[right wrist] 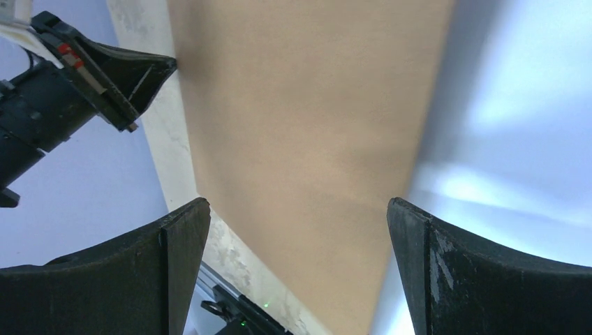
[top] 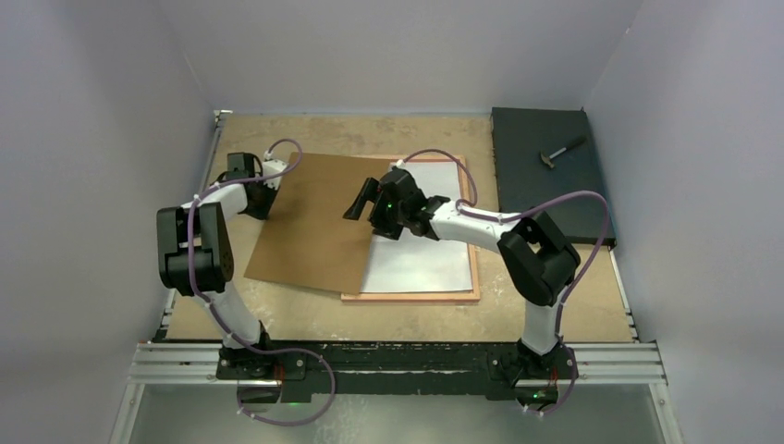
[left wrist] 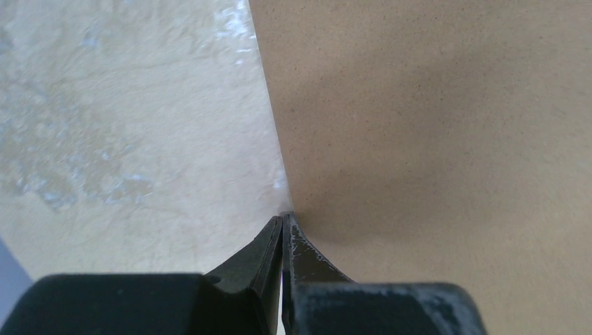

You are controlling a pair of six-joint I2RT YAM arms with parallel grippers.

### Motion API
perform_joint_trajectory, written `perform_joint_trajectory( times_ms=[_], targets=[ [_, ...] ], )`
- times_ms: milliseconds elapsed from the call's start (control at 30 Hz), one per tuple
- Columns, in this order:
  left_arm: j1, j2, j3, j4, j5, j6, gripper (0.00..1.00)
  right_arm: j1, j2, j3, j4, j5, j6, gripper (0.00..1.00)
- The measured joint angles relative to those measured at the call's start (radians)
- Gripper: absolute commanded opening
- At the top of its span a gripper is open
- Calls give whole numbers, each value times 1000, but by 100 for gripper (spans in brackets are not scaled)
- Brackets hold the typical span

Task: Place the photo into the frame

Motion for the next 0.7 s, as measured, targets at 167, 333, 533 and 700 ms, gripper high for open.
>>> perform_joint_trajectory(
  times_ms=[167, 333, 533, 700],
  targets=[
    [-21, -5, -1, -16, 34, -8, 1, -31, -37, -114, 70, -26, 17, 98],
    [-21, -5, -2, -16, 40, -15, 0, -51, -38, -141, 105, -43, 14, 98],
    [-21, -5, -2, -15, 38, -15, 0, -55, -41, -141, 96, -33, -31, 96],
    [-21, -5, -2, -15, 37, -16, 0, -61, -48, -141, 81, -26, -61, 90]
  ],
)
